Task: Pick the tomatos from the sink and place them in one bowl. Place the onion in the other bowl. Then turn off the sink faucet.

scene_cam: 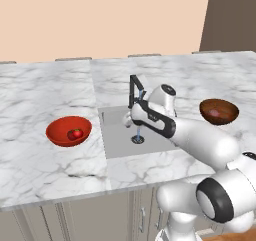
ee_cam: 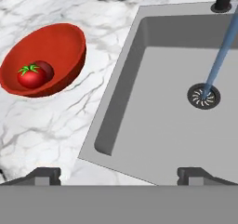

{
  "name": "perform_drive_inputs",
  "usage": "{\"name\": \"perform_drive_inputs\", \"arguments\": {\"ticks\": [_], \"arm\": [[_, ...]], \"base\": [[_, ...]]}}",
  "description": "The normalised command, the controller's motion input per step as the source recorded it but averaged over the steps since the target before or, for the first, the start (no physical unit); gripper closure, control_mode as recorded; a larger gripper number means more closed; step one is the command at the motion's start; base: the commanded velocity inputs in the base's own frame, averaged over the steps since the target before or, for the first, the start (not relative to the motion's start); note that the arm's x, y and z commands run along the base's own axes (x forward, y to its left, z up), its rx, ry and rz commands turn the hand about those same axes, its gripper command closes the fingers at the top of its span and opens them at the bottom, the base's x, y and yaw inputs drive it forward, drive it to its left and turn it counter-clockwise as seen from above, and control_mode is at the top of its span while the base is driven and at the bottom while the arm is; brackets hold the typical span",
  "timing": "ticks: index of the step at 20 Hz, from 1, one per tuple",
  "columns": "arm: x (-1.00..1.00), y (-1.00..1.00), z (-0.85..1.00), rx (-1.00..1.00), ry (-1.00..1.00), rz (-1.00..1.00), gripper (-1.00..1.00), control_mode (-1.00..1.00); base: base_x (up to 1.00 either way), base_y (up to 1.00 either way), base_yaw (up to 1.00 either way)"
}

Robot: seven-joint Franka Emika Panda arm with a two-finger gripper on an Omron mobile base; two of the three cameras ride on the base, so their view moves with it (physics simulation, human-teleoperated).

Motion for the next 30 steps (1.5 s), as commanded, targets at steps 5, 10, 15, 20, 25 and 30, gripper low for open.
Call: {"name": "perform_drive_inputs", "arguments": {"ticks": [5,10,15,20,25,30], "arm": [[0.02,-0.81,0.00,0.00,0.00,0.00,-1.00,-1.00],[0.21,-0.76,0.00,0.01,-0.04,0.01,-1.00,-1.00],[0.42,-0.63,0.00,0.04,-0.13,0.06,-1.00,-1.00],[0.45,-0.49,0.00,0.07,-0.18,0.11,-1.00,-1.00],[0.39,-0.28,0.00,0.07,-0.22,0.15,-1.00,-1.00],[0.34,-0.16,0.00,0.07,-0.19,0.10,-1.00,-1.00]], "base": [[0.00,0.00,0.00],[0.00,0.00,0.00],[0.00,0.00,0.00],[0.00,0.00,0.00],[0.00,0.00,0.00],[0.00,0.00,0.00]]}}
